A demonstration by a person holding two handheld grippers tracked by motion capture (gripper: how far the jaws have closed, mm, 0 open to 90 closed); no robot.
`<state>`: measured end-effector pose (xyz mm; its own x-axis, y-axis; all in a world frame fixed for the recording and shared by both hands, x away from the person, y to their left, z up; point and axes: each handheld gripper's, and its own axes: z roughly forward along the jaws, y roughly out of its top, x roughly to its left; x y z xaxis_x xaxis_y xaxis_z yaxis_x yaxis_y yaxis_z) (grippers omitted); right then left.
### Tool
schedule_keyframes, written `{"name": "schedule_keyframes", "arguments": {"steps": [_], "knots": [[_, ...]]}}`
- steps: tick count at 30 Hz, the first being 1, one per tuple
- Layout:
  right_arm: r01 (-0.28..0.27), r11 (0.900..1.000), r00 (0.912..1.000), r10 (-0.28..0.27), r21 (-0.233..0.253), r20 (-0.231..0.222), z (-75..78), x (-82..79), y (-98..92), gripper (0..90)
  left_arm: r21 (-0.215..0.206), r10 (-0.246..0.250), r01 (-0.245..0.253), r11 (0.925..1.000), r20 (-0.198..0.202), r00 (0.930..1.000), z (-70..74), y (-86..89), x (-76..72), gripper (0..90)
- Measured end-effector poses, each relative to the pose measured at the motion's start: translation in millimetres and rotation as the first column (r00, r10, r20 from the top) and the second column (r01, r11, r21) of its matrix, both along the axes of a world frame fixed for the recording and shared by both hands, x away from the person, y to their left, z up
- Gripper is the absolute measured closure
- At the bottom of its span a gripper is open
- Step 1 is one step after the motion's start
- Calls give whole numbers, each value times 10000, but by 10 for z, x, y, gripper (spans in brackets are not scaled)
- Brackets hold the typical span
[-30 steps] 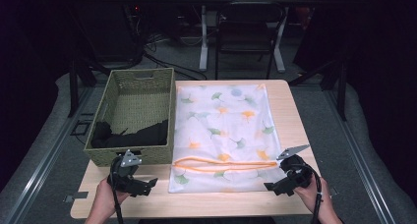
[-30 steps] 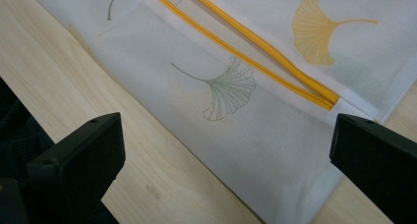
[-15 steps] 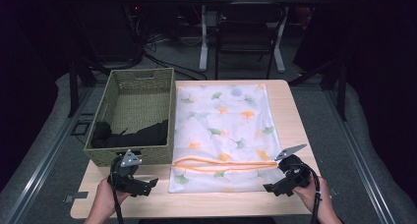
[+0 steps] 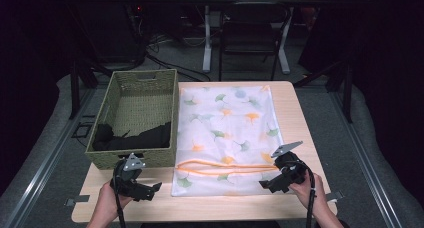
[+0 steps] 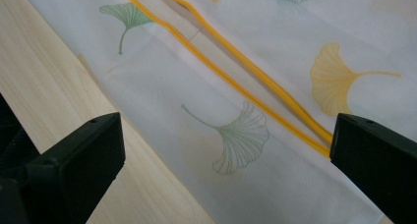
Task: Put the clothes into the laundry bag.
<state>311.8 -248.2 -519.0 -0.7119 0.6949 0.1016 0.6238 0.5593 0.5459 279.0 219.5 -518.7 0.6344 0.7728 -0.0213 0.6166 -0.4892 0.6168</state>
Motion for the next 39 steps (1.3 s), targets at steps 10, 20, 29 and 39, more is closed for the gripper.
{"name": "schedule_keyframes", "arguments": {"steps": [10, 20, 29, 39], "knots": [[-463, 9989, 9984, 465, -52, 307, -18, 214, 218, 0, -46, -37, 37, 10000, -56, 10000, -8, -1, 19, 1], [-669, 9976, 9964, 677, -170, 508, -27, 361, 393, 0, -140, -36, 34, 9999, -142, 9999, -17, -2, 32, 1], [-998, 9944, 9936, 1015, -350, 490, -92, 532, 623, 0, -99, -122, 120, 9999, -202, 9997, -23, -3, 51, 1], [-1141, 9884, 9934, 1149, -1004, 15, -276, 752, 800, 27, -172, -163, 158, 9997, -302, 9994, -45, -6, 63, 1]]}}
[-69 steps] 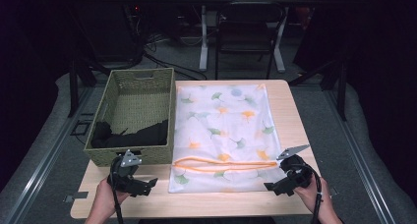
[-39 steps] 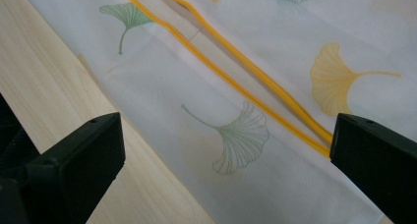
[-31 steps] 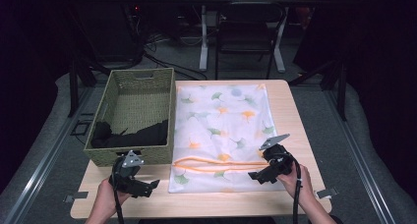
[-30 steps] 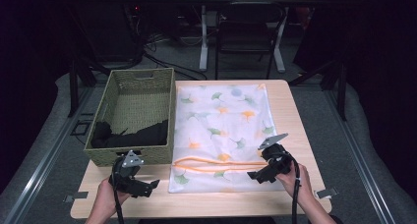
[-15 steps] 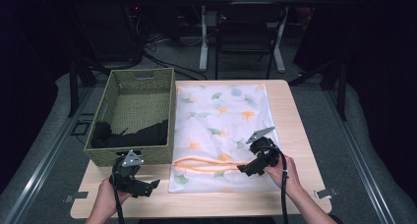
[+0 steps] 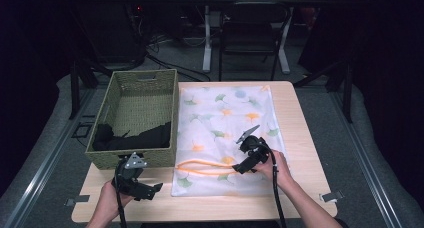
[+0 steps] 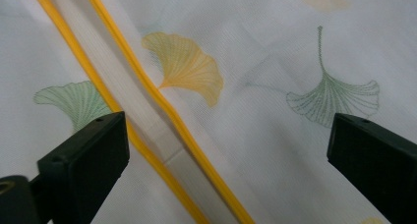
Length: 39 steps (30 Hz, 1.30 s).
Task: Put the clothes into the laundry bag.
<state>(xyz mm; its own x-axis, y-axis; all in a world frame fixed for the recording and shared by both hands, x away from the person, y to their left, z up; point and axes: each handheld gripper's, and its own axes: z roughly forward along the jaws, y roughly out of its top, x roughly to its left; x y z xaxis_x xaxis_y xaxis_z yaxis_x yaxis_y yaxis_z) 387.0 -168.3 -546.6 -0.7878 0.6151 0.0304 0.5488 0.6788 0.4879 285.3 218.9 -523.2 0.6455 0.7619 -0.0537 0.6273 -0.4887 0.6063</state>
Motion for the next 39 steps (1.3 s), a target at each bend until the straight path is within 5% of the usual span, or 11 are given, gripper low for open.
{"name": "schedule_keyframes", "arguments": {"steps": [11, 19, 29, 39], "knots": [[-353, 9984, 9983, 333, -441, -469, -153, 96, 158, 148, -10, -156, 156, 9999, 3, 9999, 3, -1, -10, 1], [-305, 9969, 9993, 289, -731, -228, -147, 90, 154, 226, 6, -268, 269, 9996, -153, 9995, 17, 23, -11, 1], [217, 9986, 9998, -216, -490, 33, -124, 104, 105, 427, 72, -158, 158, 9998, 33, 9999, 9, 27, -37, 1], [768, 9969, 9968, -765, -144, 238, -131, 110, 83, 536, 112, -305, 306, 9995, -55, 9995, 3, 15, -31, 2]]}}
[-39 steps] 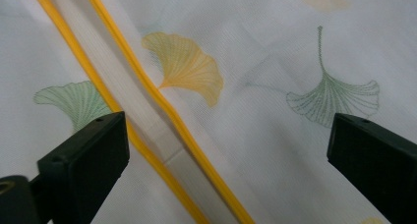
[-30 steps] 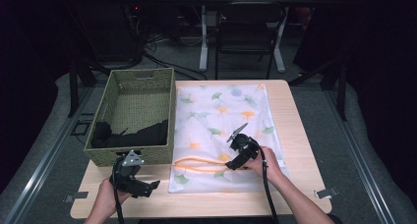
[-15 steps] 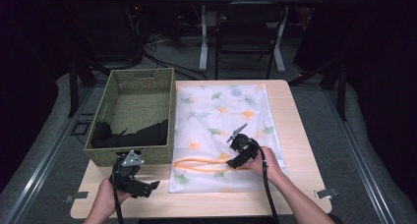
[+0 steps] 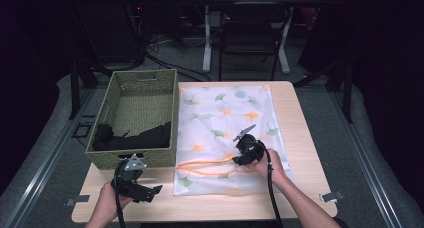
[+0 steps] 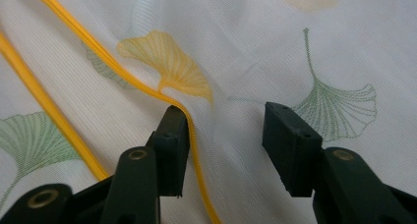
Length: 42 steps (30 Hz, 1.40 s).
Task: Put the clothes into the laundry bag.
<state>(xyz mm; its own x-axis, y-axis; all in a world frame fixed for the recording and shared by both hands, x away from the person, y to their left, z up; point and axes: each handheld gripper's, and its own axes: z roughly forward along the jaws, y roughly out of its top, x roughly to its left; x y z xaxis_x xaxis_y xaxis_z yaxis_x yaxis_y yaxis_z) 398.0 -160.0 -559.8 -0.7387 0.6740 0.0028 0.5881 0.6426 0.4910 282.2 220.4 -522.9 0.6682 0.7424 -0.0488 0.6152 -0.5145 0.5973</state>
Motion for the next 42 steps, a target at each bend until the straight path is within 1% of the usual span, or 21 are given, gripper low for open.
{"name": "schedule_keyframes", "arguments": {"steps": [2, 4, 7, 9, 12, 13, 14, 15, 16, 17, 21, 22, 24, 30, 32, 33, 36, 37, 38, 39, 42], "knots": [[62, 9999, 10000, -62, 82, 57, -5, 3, -8, 545, -23, 127, -127, 9999, 66, 9999, -6, 3, 6, 2], [112, 9998, 9999, -114, 170, 121, -6, -5, -15, 584, -68, 116, -116, 9999, -7, 9999, -6, 9, 19, 3], [182, 9994, 9998, -183, 292, 34, -5, -1, -26, 607, 10, 88, -88, 10000, 93, 9999, -1, 5, -8, 3], [236, 9987, 9997, -235, 449, -16, 8, -4, -32, 674, 33, 34, -35, 10000, 72, 10000, 7, 9, -19, 3], [262, 9989, 9997, -262, 401, -3, 16, -9, -6, 698, -10, 90, -90, 10000, 123, 9999, 4, 18, -14, 3], [344, 9982, 9994, -339, 482, -120, 12, -10, 4, 740, -36, 113, -112, 9999, 101, 9999, 1, 24, -4, 4], [344, 9982, 9994, -339, 482, -120, 12, -10, 4, 740, -35, 93, -93, 10000, 42, 9999, 0, 27, 3, 4], [312, 9985, 9995, -307, 460, -119, 11, -9, 3, 766, -54, 110, -109, 9999, 83, 9999, -6, 23, 4, 8], [308, 9983, 9995, -303, 486, -96, 16, -13, 2, 787, -65, 68, -67, 10000, 80, 9999, -7, 18, 2, 19], [198, 9989, 9998, -200, 421, 46, 33, -20, -2, 837, -29, 22, -22, 10000, 93, 10000, -6, 12, -3, 24], [218, 9988, 9997, -222, 446, 80, 52, -43, 19, 862, 69, -258, 258, 9996, 21, 9997, -4, -5, -31, 32], [134, 9992, 9998, -140, 369, 162, 56, -40, 20, 864, 84, -279, 279, 9996, 7, 9996, -5, -3, -31, 33], [89, 9991, 9996, -100, 418, 258, 68, -39, 17, 868, 37, -275, 275, 9996, -9, 9996, -9, 5, -20, 37], [56, 9963, 9974, -118, 860, 710, 205, -44, -28, 871, 23, -433, 434, 9991, -279, 9987, -25, -11, -2, 47], [51, 9948, 9962, -139, 1017, 861, 266, -56, -35, 870, 45, -471, 472, 9989, -230, 9986, -21, -14, -9, 47], [-6, 9941, 9939, -113, 1082, 1093, 322, -71, -34, 871, 51, -602, 604, 9982, -238, 9979, -14, -7, -13, 50], [-75, 9927, 9923, -74, 1200, 1237, 365, -75, -36, 873, 115, -601, 603, 9981, -98, 9981, -19, -9, -14, 52], [-120, 9927, 9909, -42, 1196, 1343, 391, -84, -36, 875, 110, -664, 666, 9977, -188, 9976, -15, -7, -11, 54], [-222, 9924, 9896, 47, 1207, 1439, 404, -83, -42, 876, 113, -620, 621, 9980, -128, 9980, -22, -14, -12, 56], [-182, 9908, 9884, -24, 1341, 1519, 443, -97, -54, 879, 138, -719, 722, 9973, -206, 9972, -14, -12, -9, 59], [-238, 9894, 9858, -6, 1432, 1678, 489, -113, -64, 879, 247, -756, 758, 9968, -117, 9971, -11, -15, -22, 65]]}}
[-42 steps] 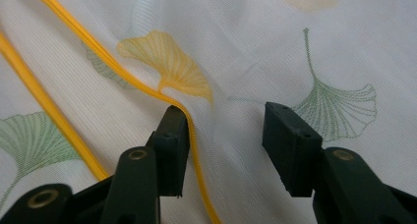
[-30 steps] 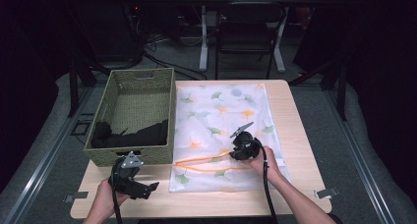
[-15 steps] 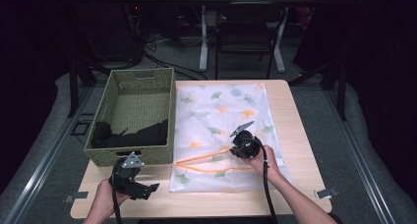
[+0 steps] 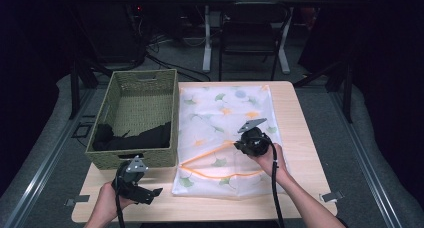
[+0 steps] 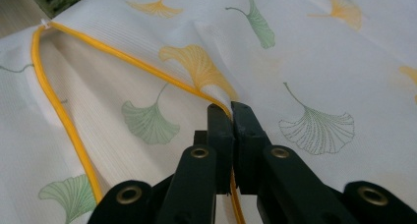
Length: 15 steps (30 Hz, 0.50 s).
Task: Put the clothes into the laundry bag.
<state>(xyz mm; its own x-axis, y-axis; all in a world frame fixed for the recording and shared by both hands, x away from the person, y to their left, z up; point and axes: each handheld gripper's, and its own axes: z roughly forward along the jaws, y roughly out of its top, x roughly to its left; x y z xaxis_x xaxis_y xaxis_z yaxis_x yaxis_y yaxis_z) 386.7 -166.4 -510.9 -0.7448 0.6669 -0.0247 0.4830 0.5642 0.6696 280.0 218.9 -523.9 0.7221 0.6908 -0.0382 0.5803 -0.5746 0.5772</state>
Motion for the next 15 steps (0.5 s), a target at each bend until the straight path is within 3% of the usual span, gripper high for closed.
{"name": "schedule_keyframes", "arguments": {"steps": [3, 9, 15], "knots": [[-56, 9997, 9996, 49, 242, 294, 93, -28, -3, 880, 75, -33, 32, 10000, 96, 9999, 4, -1, -7, 66], [-238, 9984, 9987, 215, 504, 471, 184, -60, -10, 879, -10, -242, 242, 9997, 86, 9997, 12, 12, 0, 63], [-266, 9984, 9990, 247, 504, 378, 168, -57, -11, 880, -264, -629, 634, 9976, 193, 9978, 66, 46, -13, 60]]}}
